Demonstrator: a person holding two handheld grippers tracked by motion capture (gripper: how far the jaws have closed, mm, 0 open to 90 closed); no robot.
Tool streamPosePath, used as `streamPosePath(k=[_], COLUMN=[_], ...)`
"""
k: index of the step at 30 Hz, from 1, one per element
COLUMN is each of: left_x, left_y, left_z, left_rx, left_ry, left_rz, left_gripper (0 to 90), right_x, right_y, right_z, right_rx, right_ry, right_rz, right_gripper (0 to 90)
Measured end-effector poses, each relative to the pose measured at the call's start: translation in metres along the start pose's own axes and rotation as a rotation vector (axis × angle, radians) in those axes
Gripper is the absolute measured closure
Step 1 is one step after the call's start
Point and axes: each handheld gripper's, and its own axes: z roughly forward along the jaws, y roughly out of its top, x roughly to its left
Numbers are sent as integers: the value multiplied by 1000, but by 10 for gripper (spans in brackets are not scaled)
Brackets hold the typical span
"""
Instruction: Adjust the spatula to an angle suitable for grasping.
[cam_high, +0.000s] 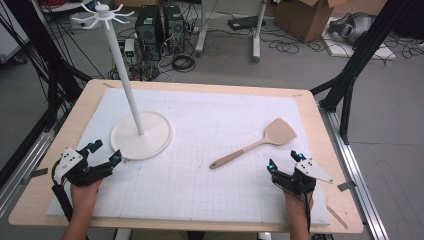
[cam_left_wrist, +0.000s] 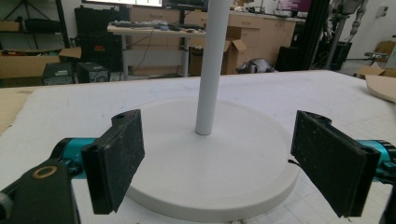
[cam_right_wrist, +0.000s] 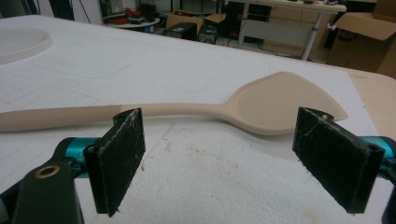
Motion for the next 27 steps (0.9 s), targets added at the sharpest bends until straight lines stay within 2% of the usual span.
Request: streamPosePath(k=[2,3,8,9,10,11,13,14,15,16,20,22,23,27], left_x=[0,0,0,0,0,0,0,0,0,0,0,0,0,0], left_y=[0,0,0,0,0,0,0,0,0,0,0,0,0,0], left_z=[0,0,0,0,0,0,0,0,0,0,0,0,0,0], left_rx=[2,2,1,0,0,1,1,1,2,4,3,4,5,3], left_ry=[-1,-1,-3,-2,-2,-2,-2,-2,-2,-2,-1,-1,-1,-1], left_rz=[3,2,-2,-3,-3,-3,-3,-3,-2,1,1,1,1,1], left_gripper=[176,176,176,176,176,176,176,177,177,177,177,177,177,177], right_x=[0,-3,-9,-12,-12,-16,-20,-22,-22,-26,-36,-39,-45,-57], right_y=[0,2,8,14,14,19,23,25,25,26,23,23,25,34], right_z=[1,4,10,13,13,15,17,18,18,18,21,21,23,30], right_rx=[15,46,59,60,60,72,85,91,91,69,75,77,84,118], right_ry=[8,21,-6,-7,-7,5,16,7,7,-6,-35,-39,-51,-79], right_rz=[10,25,-7,-16,-16,-24,-28,-31,-31,-28,11,11,8,-66], right_gripper=[167,168,201,298,298,460,694,787,787,895,900,899,900,900])
